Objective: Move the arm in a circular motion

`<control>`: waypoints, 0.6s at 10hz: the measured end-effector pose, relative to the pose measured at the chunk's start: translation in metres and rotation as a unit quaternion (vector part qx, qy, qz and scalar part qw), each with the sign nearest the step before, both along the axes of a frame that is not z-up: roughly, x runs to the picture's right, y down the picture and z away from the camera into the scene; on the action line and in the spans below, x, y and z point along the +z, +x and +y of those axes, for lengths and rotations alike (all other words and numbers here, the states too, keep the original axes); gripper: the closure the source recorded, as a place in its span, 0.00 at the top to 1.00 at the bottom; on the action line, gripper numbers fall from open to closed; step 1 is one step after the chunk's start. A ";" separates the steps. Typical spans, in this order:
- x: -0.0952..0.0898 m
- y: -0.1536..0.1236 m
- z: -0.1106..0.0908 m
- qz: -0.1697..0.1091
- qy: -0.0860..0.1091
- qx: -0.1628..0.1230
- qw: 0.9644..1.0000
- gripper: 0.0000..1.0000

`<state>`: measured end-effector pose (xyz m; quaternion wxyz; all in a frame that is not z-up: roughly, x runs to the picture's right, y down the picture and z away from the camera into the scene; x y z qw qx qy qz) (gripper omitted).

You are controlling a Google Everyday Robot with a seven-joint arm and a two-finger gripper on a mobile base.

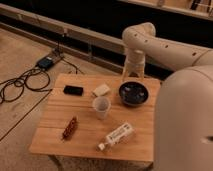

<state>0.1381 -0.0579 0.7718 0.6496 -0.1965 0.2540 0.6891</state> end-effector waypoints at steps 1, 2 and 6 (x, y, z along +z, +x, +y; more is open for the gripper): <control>0.012 -0.027 -0.018 -0.009 0.005 -0.021 1.000 0.65; 0.020 -0.052 -0.028 -0.018 0.008 -0.045 0.999 0.65; 0.040 -0.164 -0.034 -0.069 0.001 -0.153 0.986 0.65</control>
